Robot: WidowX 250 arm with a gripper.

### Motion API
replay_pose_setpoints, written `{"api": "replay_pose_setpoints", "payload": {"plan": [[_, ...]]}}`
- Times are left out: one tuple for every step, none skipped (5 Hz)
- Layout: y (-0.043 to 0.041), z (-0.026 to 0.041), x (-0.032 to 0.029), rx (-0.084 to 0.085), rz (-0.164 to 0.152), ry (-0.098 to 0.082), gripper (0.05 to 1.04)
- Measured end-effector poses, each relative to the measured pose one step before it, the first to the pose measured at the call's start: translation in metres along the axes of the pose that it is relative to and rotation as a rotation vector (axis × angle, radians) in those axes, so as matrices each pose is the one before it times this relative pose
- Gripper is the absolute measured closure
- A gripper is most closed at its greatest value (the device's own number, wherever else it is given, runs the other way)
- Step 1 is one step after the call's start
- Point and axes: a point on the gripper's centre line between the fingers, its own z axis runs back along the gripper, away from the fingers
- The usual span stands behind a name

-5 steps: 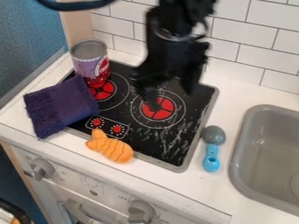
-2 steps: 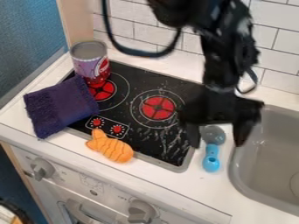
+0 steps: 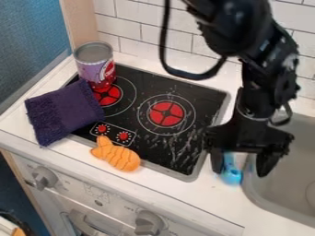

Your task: Move the blue spoon to the top middle of the stove

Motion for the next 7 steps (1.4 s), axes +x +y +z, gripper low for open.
{"api": "replay_pose_setpoints", "payload": {"plan": [[0.00219, 0.00028, 0.00079, 0.0346, -0.0035, -0.0021, 0.083], [0.00034, 0.00017, -0.00235, 0.0119, 0.0036, 0.0038, 0.129], [-0.00276, 0.00025, -0.00024, -0.0031, 0.0054, -0.0211, 0.405], [0.00038, -0.00028, 0.00052, 0.0012, 0.0064, -0.0045, 0.657], [0.00603, 0.00168, -0.00184, 0.0046, 0.0142, -0.0034, 0.667], [0.00457, 0.00923, 0.00165, 0.01, 0.0111, -0.0145, 0.667], [0.00266, 0.02046, 0.00547, -0.0192, 0.0284, -0.0398, 0.667]]}}
